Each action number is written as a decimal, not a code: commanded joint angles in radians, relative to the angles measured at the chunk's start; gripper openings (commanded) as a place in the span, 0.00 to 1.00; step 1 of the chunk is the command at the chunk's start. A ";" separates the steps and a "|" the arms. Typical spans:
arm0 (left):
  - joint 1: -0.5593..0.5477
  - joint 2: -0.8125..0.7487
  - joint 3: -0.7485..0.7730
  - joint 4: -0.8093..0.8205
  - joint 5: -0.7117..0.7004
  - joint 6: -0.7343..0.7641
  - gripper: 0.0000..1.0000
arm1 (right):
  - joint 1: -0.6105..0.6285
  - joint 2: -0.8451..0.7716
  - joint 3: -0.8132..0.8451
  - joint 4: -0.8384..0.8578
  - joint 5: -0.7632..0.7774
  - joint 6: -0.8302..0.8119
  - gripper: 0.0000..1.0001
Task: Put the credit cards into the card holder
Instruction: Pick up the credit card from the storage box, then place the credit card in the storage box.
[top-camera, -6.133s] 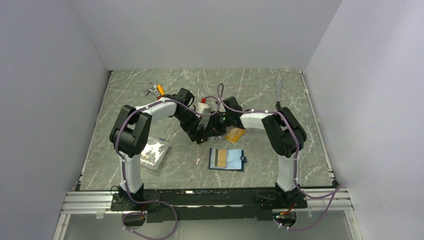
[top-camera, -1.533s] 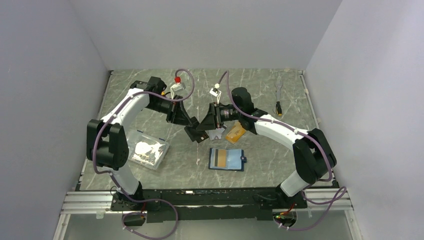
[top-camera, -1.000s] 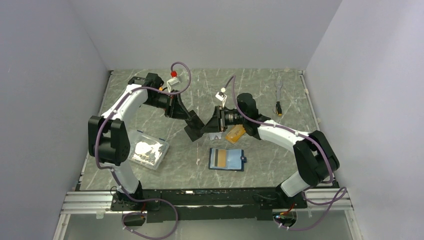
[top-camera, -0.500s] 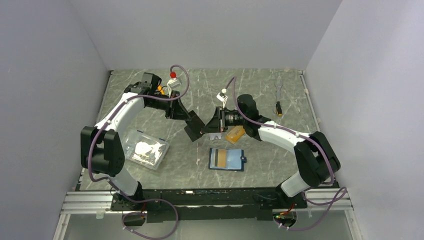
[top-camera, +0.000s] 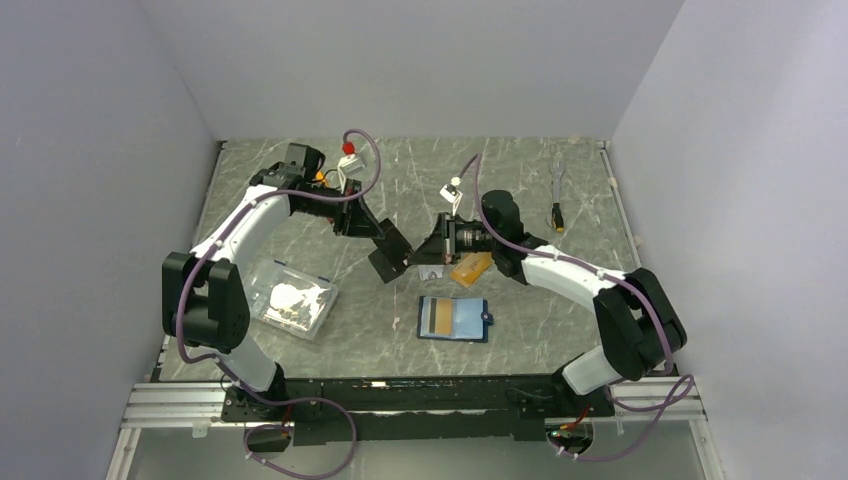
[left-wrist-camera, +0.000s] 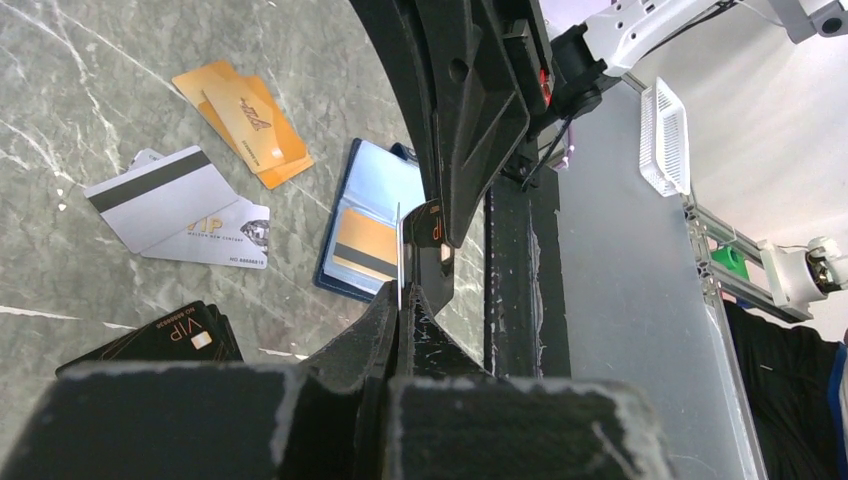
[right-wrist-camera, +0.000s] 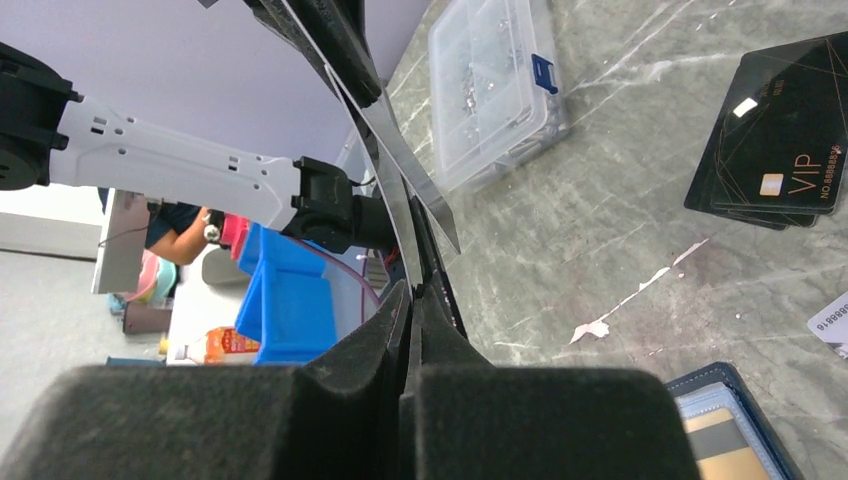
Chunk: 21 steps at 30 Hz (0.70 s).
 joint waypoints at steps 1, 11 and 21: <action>0.009 0.007 0.011 0.019 -0.033 -0.011 0.02 | -0.032 -0.063 -0.064 0.048 0.017 0.018 0.00; 0.013 0.110 0.060 -0.033 -0.077 0.040 0.08 | -0.034 -0.038 -0.094 -0.013 0.068 -0.028 0.00; 0.016 0.274 0.058 0.100 -0.270 -0.048 0.04 | -0.034 0.099 -0.061 0.039 0.056 -0.008 0.00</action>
